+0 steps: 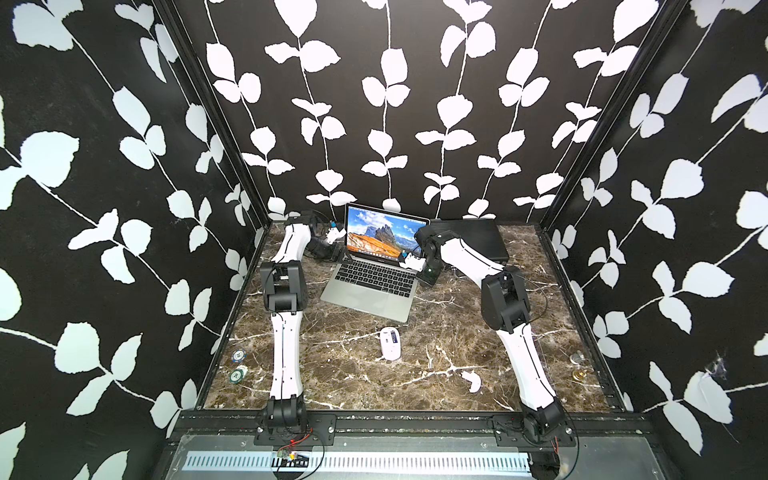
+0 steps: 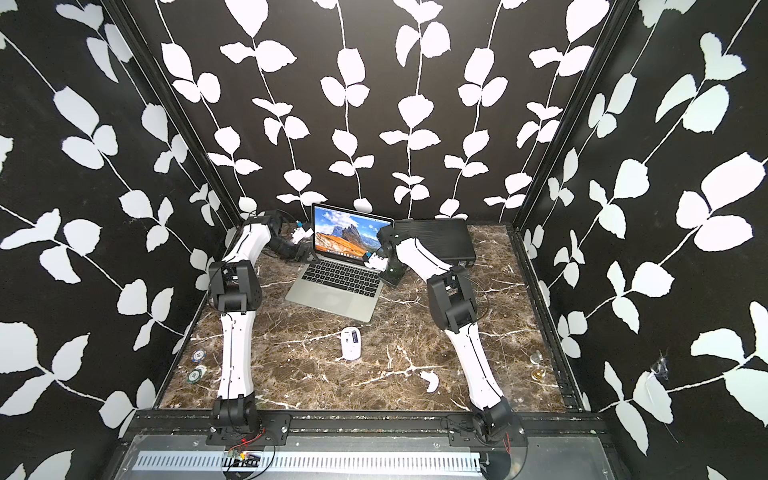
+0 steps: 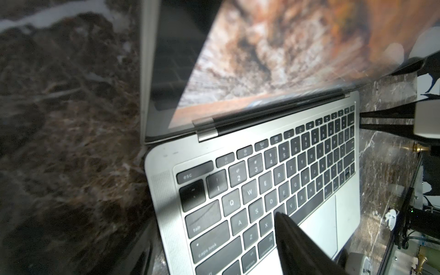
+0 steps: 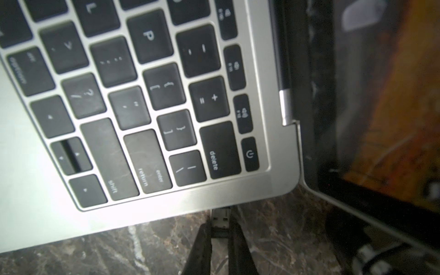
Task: Insert the wireless mouse receiver into the laptop
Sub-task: Insert the USB plug into the USB port.
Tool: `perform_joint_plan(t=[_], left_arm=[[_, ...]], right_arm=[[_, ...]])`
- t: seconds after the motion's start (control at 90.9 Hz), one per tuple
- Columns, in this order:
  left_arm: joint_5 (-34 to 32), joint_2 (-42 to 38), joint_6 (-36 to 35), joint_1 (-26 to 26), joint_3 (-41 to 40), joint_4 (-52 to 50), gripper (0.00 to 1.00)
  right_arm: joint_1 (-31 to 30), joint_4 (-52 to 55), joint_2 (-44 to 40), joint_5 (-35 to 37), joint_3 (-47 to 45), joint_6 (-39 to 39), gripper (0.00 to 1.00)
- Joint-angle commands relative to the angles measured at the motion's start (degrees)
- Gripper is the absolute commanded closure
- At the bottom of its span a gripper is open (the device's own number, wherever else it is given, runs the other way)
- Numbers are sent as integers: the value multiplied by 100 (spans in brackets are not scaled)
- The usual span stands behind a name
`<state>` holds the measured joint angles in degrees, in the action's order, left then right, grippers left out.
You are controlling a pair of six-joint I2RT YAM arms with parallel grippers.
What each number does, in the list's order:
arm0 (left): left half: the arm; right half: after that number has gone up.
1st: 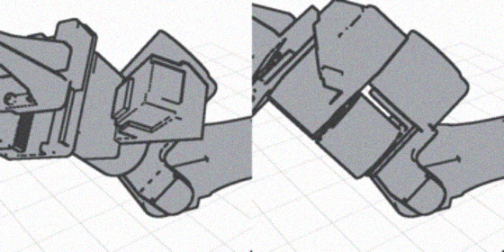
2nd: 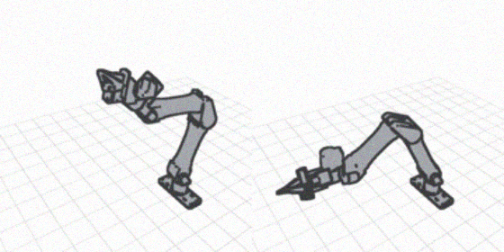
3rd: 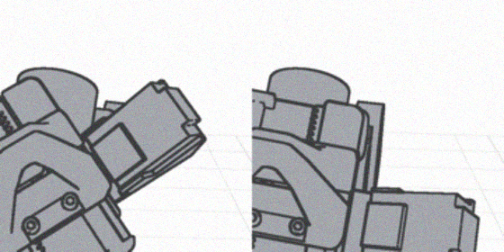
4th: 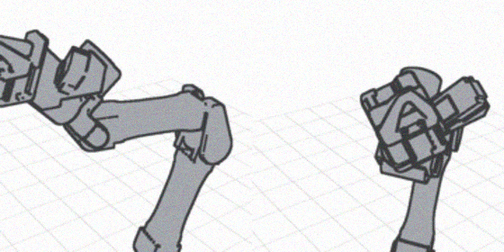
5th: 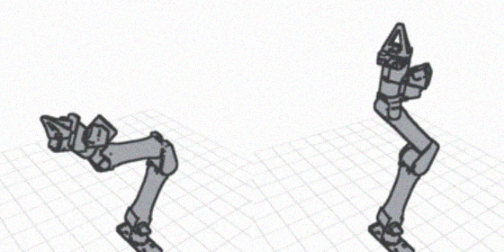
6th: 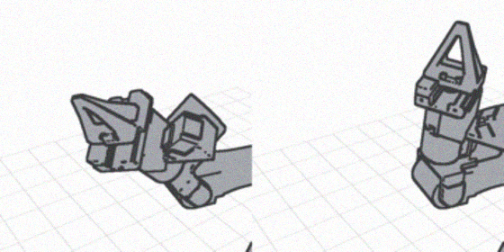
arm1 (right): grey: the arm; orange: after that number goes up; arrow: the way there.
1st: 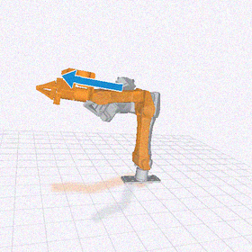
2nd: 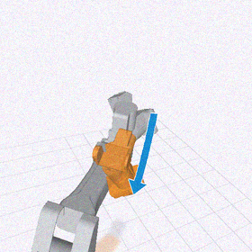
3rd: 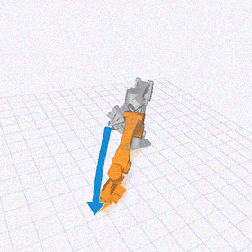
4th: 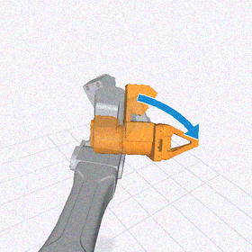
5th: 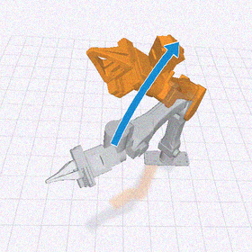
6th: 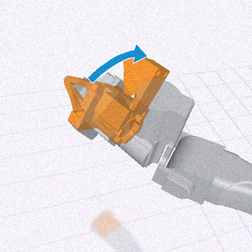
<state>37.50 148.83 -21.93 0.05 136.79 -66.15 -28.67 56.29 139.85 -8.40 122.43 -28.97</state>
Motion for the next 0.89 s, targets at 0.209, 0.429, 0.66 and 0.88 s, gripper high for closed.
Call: perform_joint_plan(t=[0.209,0.429,0.66,0.88], left_arm=[[122,119,-65,-80,58,-162,22],[107,119,-70,-85,57,-168,22],[100,129,-81,-79,58,-175,22],[108,137,-83,-81,66,-172,22]], right_arm=[[10,135,95,-175,181,-31,100],[10,168,150,-202,286,-29,100],[-12,136,145,-236,292,-29,100],[-17,141,174,-293,326,-56,100]])
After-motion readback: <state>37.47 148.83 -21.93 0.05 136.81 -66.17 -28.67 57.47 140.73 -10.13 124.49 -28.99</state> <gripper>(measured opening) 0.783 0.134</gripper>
